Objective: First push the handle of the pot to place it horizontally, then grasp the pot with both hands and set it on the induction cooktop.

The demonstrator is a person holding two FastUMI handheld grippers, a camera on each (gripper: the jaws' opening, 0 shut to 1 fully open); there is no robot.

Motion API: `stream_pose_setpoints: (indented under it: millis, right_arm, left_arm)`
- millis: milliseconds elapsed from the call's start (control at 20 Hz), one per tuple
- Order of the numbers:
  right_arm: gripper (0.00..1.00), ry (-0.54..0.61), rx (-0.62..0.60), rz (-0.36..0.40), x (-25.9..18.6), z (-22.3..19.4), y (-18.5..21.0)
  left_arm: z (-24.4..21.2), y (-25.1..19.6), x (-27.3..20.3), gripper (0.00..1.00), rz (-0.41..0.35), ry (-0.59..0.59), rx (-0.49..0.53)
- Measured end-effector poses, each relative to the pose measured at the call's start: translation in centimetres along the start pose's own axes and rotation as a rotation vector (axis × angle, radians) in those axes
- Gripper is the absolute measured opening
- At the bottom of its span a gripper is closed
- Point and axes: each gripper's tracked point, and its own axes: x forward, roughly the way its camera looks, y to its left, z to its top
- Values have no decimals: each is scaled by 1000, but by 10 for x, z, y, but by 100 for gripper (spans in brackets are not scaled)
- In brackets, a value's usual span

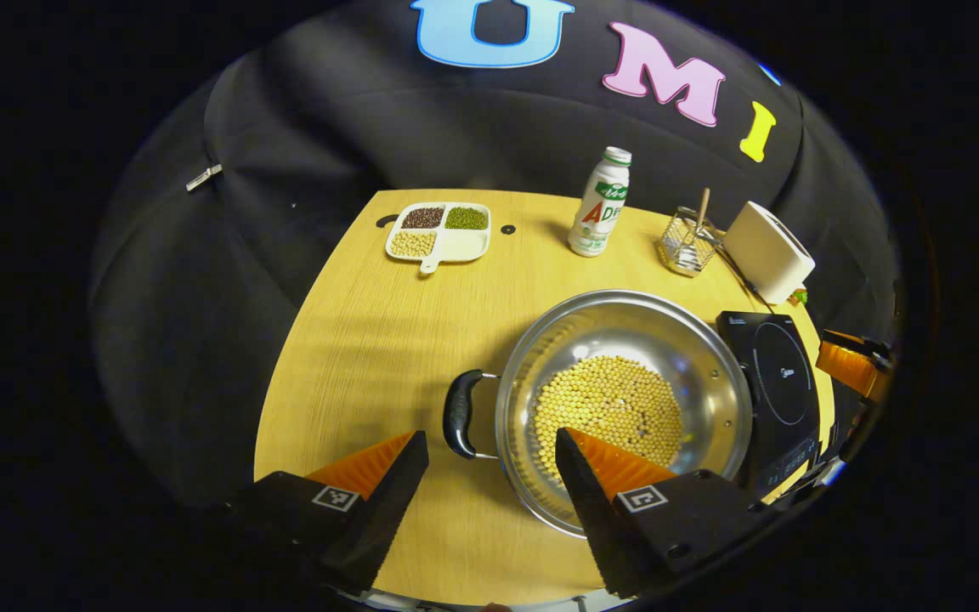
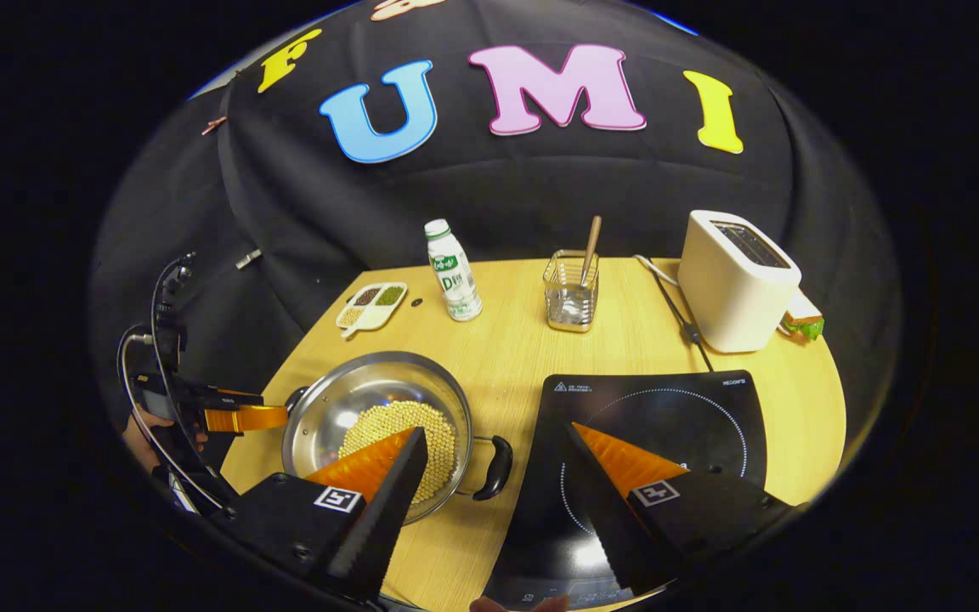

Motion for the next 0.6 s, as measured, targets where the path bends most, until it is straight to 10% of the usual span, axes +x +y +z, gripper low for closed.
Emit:
stream_pose_setpoints:
  millis: [600]
  right_arm:
    - [98, 115, 33, -43, 43, -29, -7]
  left_arm:
    - [-4, 0, 74, 79, -31, 113, 1]
